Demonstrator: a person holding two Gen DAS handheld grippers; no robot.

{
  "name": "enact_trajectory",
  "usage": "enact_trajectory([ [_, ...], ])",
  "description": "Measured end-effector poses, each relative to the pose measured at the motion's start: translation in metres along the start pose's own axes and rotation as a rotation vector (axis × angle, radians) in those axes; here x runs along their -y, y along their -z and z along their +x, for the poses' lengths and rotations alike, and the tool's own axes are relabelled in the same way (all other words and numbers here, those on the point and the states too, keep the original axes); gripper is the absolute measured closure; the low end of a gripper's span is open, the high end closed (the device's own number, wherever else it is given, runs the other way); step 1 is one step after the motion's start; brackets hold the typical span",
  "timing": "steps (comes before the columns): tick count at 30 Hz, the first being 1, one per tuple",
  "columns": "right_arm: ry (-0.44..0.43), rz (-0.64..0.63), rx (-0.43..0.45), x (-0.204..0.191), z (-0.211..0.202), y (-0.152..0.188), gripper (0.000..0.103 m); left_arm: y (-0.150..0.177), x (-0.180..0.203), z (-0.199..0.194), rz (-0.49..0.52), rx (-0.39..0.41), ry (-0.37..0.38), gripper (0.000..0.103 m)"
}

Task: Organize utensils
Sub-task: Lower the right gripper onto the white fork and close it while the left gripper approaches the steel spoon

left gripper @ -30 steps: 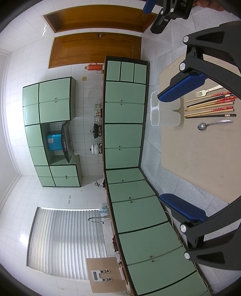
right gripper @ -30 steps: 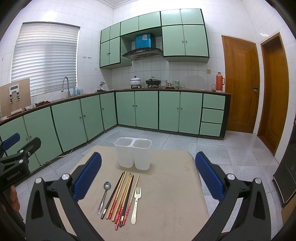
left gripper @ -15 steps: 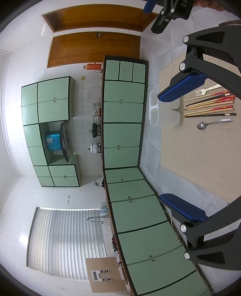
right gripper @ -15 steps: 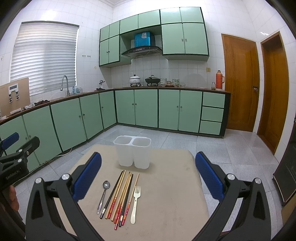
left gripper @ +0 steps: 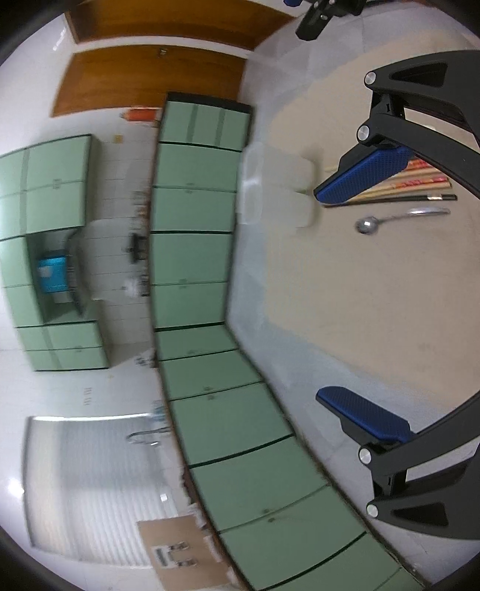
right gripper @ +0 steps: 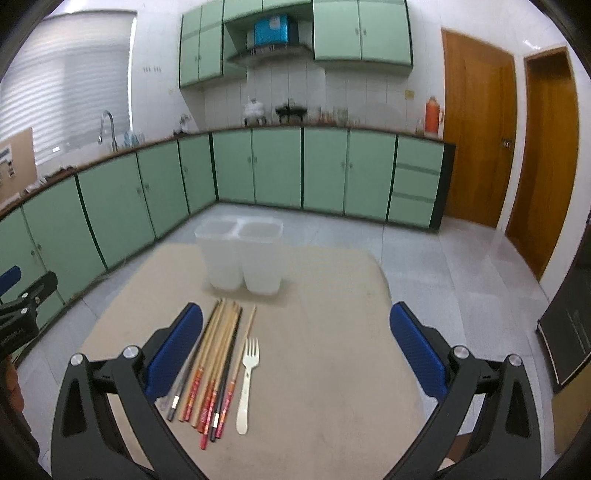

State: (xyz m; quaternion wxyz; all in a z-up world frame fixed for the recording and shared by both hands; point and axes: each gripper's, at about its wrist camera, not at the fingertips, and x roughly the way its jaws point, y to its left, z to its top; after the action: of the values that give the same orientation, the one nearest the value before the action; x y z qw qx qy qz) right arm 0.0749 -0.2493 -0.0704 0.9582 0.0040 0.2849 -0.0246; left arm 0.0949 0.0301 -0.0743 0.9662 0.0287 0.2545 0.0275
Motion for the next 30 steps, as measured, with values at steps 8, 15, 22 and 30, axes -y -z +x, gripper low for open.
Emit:
enact_trajectory([
  [8, -0.013, -0.024, -0.186, -0.019, 0.094, 0.02, 0.012, 0.026, 0.017, 0.095, 0.035, -0.22, 0.014, 0.012],
  [15, -0.073, -0.015, -0.355, -0.039, 0.167, 0.046, 0.038, 0.058, 0.034, 0.146, 0.065, -0.348, 0.035, 0.015],
  [22, -0.106, -0.002, -0.441, -0.046, 0.198, 0.062, 0.049, 0.068, 0.04, 0.171, 0.086, -0.399, 0.036, 0.016],
  [30, -0.131, -0.003, -0.468, -0.05, 0.21, 0.064, 0.056, 0.064, 0.045, 0.179, 0.077, -0.405, 0.057, 0.016],
])
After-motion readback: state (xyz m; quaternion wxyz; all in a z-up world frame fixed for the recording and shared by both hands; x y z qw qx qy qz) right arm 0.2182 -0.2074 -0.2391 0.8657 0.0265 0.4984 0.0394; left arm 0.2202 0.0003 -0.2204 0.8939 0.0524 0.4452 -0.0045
